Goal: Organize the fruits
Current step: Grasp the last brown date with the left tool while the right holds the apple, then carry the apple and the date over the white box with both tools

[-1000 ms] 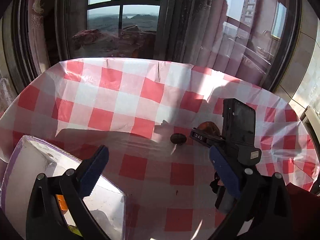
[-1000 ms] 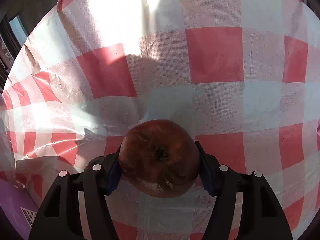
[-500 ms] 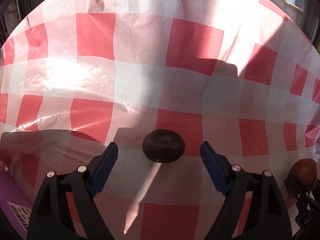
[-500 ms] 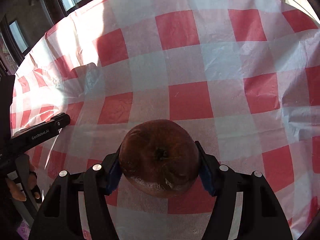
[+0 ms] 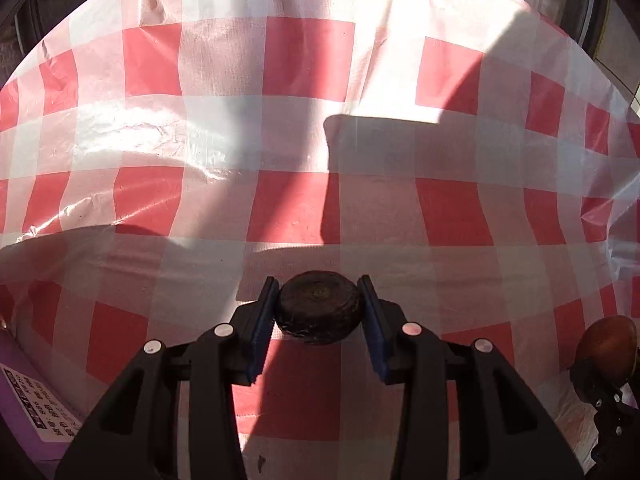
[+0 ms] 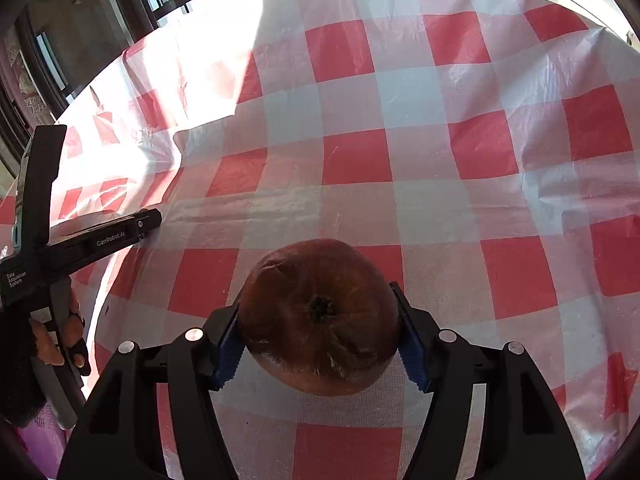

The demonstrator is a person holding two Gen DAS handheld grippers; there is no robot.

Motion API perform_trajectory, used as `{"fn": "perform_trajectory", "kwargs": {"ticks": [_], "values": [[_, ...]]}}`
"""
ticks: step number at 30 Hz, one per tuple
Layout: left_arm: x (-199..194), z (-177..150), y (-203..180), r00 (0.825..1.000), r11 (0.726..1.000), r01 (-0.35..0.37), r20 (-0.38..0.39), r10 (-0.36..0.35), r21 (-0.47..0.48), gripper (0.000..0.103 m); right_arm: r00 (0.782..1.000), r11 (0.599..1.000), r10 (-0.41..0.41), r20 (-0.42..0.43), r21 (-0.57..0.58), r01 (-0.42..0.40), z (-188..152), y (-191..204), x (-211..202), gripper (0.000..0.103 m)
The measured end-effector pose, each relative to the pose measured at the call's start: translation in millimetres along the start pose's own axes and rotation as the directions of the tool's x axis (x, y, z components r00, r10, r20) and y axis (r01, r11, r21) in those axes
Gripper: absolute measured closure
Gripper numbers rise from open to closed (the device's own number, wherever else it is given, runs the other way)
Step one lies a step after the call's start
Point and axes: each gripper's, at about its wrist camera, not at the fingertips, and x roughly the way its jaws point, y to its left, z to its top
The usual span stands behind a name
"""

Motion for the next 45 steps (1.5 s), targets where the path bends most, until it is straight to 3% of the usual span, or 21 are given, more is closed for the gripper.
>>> {"fn": "perform_trajectory", "kwargs": {"ticks": [10,17,25,33,38,45], "values": [[-59,-86,-58,0.989,0.976,0.11,-0.121,-0.089,0.186,0.063,0.995,0.997,-0.067,-0.074,0.018,0.069,-64,-3,-63,0.04],[-135,-116,-53,0.986,0.942,0.161,-0.088,-0.141,0.296,0.063,0.989,0.982,-0.118,-0.094,0.134,0.13,-120,18,-112,0.04],[-201,-118,-19,0.982,0.913,0.177,0.003,-0.191,0.367,0.063,0.989,0.97,-0.121,-0.089,0.2,0.137,-162,59,-144,0.04],[-242,-127,24,0.969,0.902,0.195,0.067,-0.238,0.384,0.063,0.991,0.975,-0.129,-0.021,0.179,0.131,-158,96,-168,0.04],[-264,-126,63,0.96,0.914,0.199,0.118,-0.254,0.353,0.063,0.993,0.981,-0.119,-0.007,0.151,0.119,-150,119,-174,0.04],[-274,-128,124,0.961,0.947,0.192,0.146,-0.235,0.258,0.063,0.997,0.991,-0.08,-0.016,0.108,0.081,-139,147,-171,0.04]]}}
